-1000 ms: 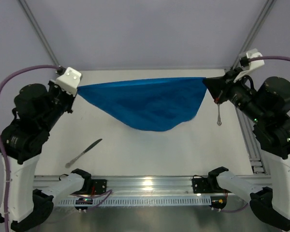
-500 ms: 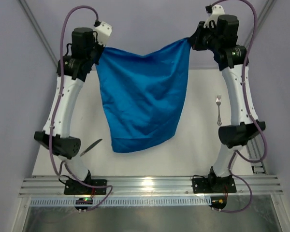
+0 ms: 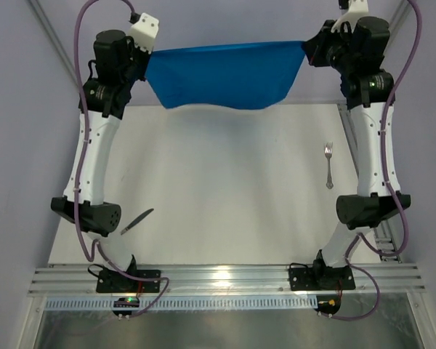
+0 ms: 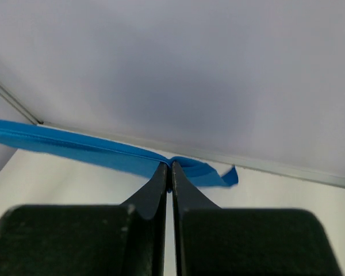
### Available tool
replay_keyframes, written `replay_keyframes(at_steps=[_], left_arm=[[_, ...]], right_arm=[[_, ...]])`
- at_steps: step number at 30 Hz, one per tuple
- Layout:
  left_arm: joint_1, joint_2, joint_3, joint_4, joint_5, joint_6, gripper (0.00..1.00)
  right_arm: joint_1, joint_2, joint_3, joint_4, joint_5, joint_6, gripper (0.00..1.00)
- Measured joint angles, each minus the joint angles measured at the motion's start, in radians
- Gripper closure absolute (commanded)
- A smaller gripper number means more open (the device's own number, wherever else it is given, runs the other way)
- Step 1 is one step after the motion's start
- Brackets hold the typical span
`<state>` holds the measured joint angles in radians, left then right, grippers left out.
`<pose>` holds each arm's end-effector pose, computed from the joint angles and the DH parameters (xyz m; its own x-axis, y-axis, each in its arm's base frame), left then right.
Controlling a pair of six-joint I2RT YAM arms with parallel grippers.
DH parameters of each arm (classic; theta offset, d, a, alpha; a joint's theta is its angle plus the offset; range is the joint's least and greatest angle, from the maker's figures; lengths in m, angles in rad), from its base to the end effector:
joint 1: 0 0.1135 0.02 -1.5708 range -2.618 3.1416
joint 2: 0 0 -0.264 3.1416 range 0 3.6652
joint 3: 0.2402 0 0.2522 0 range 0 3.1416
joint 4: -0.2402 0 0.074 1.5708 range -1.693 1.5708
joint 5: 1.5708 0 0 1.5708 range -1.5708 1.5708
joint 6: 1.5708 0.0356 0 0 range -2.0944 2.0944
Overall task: Fold the napkin into a case and place the utensils inside
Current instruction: Flatten out the crumpled napkin at the center of the board.
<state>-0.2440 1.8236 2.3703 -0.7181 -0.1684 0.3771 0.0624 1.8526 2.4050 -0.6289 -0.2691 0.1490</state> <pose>0.3620 -0.0840 0.5291 -0.1252 0.4053 -0.9056 0.1334 0.9114 0.3894 0.3771 0.0330 0.5384 -0.1236 0.1357 -0.9830 -0.3098 0.9358 0.1681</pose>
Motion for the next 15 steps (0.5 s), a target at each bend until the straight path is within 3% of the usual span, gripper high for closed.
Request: replay_keyframes(at_steps=[4,13,15], left_arm=[[-0.001,-0.128,-0.219,0.071,0.048,0.007,1.00],[-0.004,-0.378,-0.879,0.108,0.192,0.076,1.00],[-0.004,-0.417,-1.013,0.102,0.231,0.089,1.00]], right_arm=[[0.000,-0.198,-0.262,0.057,0.005,-0.050,0.96],[0.010,-0.674,-1.239,0.164,0.043,-0.032,0.96],[0.016,-0.733,-1.384,0.151,0.046,-0.008,0.96]])
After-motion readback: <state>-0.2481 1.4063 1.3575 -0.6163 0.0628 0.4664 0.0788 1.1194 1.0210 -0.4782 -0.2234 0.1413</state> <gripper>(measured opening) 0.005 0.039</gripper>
